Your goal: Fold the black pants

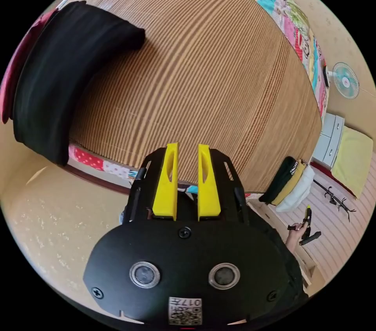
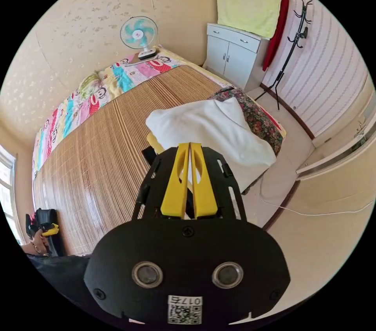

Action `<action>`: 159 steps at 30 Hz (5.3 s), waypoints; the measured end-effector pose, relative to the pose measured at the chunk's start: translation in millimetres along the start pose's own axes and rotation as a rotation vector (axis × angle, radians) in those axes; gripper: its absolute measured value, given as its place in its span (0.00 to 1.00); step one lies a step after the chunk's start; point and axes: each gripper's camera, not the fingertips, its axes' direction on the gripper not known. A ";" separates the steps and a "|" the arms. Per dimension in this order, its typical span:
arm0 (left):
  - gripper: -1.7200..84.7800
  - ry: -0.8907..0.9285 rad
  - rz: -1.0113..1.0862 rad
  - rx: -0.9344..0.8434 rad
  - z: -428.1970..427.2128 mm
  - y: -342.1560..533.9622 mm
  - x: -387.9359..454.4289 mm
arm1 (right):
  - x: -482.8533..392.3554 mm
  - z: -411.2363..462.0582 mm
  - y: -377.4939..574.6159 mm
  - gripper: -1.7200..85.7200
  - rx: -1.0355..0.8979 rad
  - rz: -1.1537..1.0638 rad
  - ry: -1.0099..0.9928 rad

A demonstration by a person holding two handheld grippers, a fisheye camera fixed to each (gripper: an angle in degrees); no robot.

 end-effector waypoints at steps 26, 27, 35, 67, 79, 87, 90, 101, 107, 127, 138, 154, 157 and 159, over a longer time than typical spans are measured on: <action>0.10 0.370 0.101 0.330 -119.4 -18.0 -339.2 | -159.8 77.5 173.9 0.02 -0.118 0.278 -0.131; 0.10 0.433 0.148 0.339 -121.1 -16.0 -331.2 | -156.9 82.7 181.6 0.02 -0.116 0.297 -0.119; 0.08 0.750 0.805 0.154 -81.1 -13.1 -118.9 | -181.6 141.2 183.4 0.02 -0.119 0.370 -0.182; 0.14 0.105 0.644 0.395 11.8 -21.0 -247.0 | -469.0 450.4 191.0 0.03 -0.357 -0.296 -0.409; 0.08 0.365 1.360 0.529 -83.5 111.5 -102.0 | -713.5 401.7 283.8 0.21 -0.172 -1.280 -0.438; 0.08 0.252 1.483 0.801 -86.6 258.9 -64.7 | -816.4 370.4 378.3 0.11 0.153 -1.634 -0.341; 0.09 0.271 1.388 0.916 -84.1 296.2 -86.2 | -809.6 351.1 349.8 0.08 0.153 -1.457 -0.474; 0.15 -0.029 1.159 0.898 -27.2 394.7 -131.2 | -669.6 160.5 241.9 0.06 0.682 -1.121 -0.592; 0.18 -0.295 1.118 1.160 1.0 447.0 -54.1 | -571.7 60.4 207.0 0.05 0.879 -1.022 -0.744; 0.16 0.175 1.386 1.409 8.4 604.6 -14.0 | -310.6 19.9 106.4 0.07 0.875 -0.720 -1.225; 0.16 0.152 1.304 1.530 25.6 642.6 -18.2 | -262.5 -4.4 68.2 0.07 0.944 -0.694 -1.416; 0.17 0.248 1.228 1.622 2.7 651.8 -44.7 | -246.3 -59.5 69.4 0.07 1.077 -0.819 -1.338; 0.19 0.235 1.211 1.683 -8.5 651.1 -47.3 | -232.4 -58.4 53.3 0.07 1.058 -0.809 -1.351; 0.23 0.177 1.240 1.693 -13.5 650.1 -43.1 | -226.7 -54.7 41.2 0.07 1.014 -0.807 -1.367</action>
